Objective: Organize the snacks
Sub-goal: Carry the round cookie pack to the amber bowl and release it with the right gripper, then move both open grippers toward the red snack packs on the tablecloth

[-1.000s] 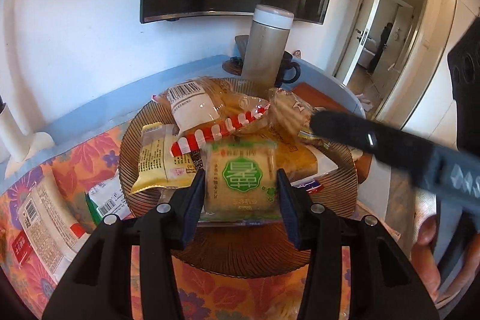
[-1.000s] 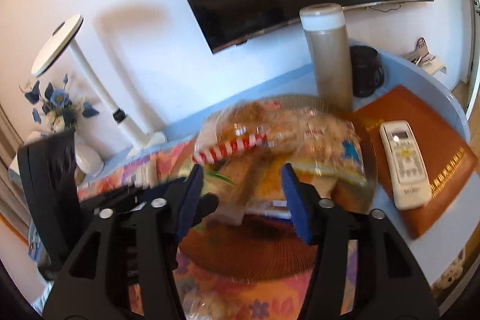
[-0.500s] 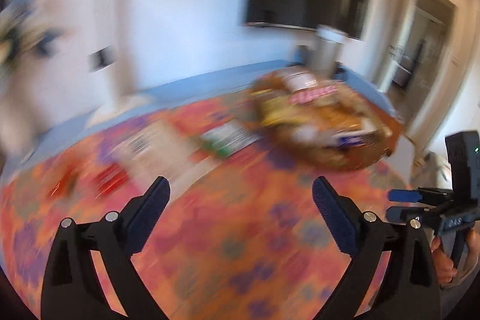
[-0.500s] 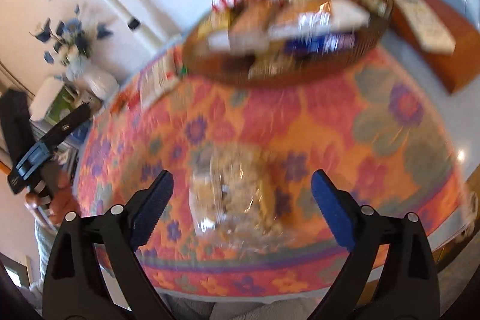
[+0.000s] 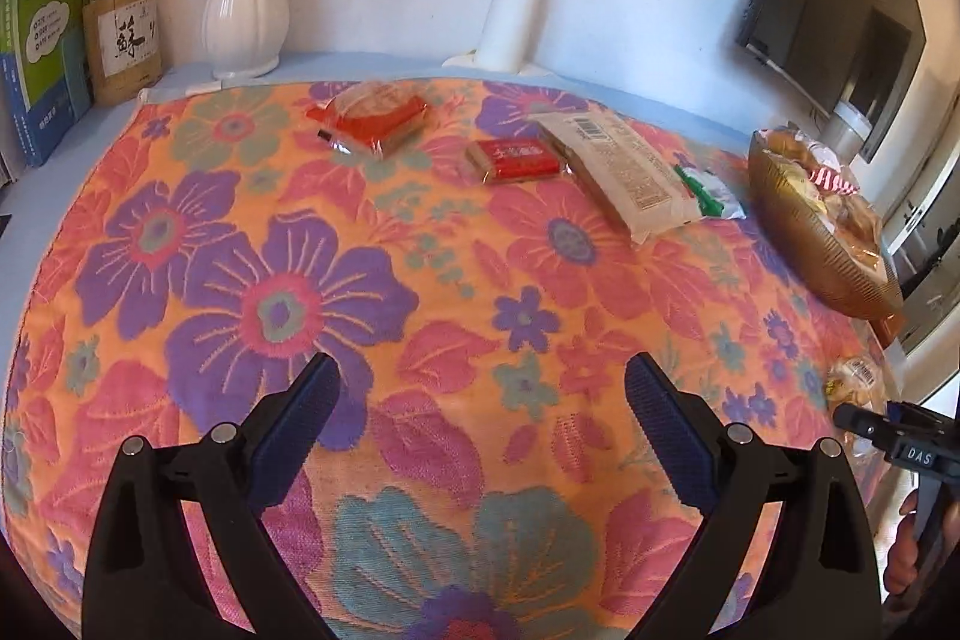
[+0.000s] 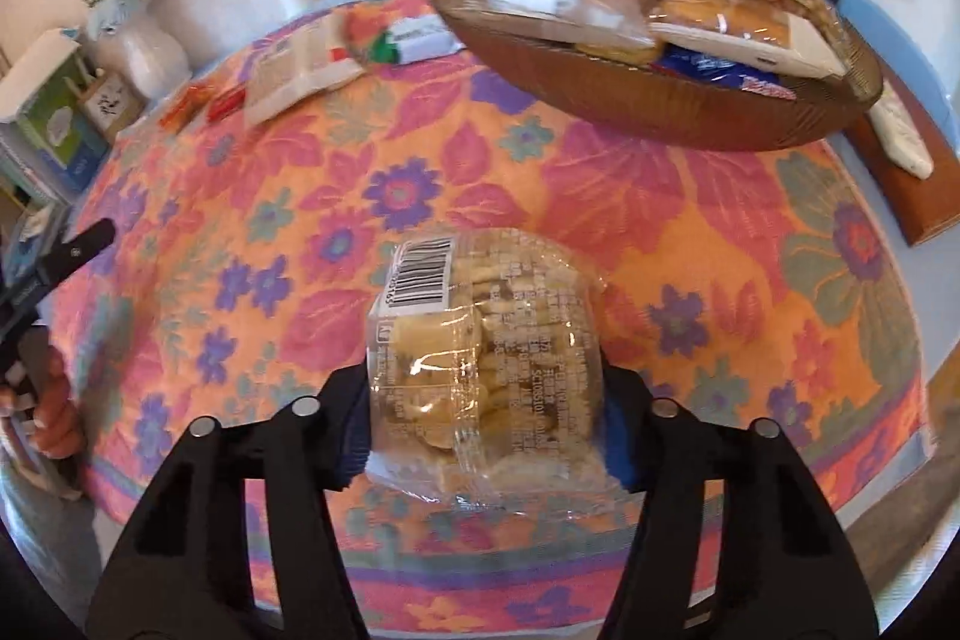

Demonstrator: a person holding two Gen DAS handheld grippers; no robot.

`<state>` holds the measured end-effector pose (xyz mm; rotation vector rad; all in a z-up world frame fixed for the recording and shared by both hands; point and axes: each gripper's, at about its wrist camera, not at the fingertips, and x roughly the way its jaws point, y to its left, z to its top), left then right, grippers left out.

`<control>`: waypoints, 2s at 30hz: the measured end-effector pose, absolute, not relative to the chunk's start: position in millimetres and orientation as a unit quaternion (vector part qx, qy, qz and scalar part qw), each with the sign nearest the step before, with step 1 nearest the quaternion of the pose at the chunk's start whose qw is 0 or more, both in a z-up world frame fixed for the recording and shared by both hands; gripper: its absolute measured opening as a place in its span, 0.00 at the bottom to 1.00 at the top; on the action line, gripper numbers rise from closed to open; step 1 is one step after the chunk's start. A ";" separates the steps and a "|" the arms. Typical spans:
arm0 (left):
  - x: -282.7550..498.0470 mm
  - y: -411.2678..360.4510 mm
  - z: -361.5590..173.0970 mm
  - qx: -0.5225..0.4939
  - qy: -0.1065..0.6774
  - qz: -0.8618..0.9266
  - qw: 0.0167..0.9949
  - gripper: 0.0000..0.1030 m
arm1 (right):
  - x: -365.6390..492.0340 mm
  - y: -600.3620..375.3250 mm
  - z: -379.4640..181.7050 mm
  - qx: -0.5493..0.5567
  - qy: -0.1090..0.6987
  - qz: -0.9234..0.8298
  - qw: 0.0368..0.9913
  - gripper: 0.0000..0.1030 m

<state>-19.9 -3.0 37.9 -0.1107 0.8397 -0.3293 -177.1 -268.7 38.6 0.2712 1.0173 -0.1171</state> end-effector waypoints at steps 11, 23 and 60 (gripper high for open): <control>-25.2 -14.0 38.2 -0.033 0.398 -0.171 0.901 0.92 | -168.8 -305.0 143.4 0.161 0.355 -0.055 0.919 0.57; -14.6 6.3 30.6 -0.105 0.421 -0.185 0.882 0.92 | -146.7 -359.2 144.7 0.183 0.321 -0.135 0.919 0.82; -10.4 6.8 26.8 -0.094 0.432 -0.146 0.885 0.94 | -81.4 -209.2 34.4 0.116 0.435 0.025 0.892 0.97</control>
